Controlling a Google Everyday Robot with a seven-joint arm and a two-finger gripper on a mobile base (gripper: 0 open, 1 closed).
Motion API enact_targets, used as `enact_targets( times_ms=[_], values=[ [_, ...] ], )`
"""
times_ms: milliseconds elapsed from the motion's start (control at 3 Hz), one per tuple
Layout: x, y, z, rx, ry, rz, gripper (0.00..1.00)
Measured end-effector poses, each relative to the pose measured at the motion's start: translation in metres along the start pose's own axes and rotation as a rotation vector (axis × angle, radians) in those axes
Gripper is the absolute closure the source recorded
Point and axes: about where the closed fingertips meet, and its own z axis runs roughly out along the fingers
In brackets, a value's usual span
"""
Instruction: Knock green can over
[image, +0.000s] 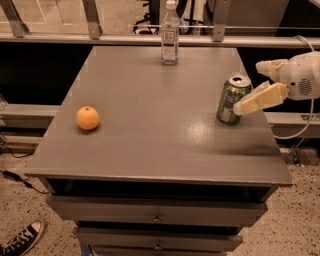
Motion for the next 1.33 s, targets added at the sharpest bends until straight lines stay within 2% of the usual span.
enact_targets(
  times_ms=[667, 1000, 1333],
  values=[
    [0.010, 0.040, 0.023, -0.119, 0.005, 0.020, 0.00],
    [-0.004, 0.068, 0.030, -0.199, -0.020, 0.012, 0.00],
    [-0.028, 0.101, 0.034, -0.291, -0.062, -0.007, 0.00]
  ],
)
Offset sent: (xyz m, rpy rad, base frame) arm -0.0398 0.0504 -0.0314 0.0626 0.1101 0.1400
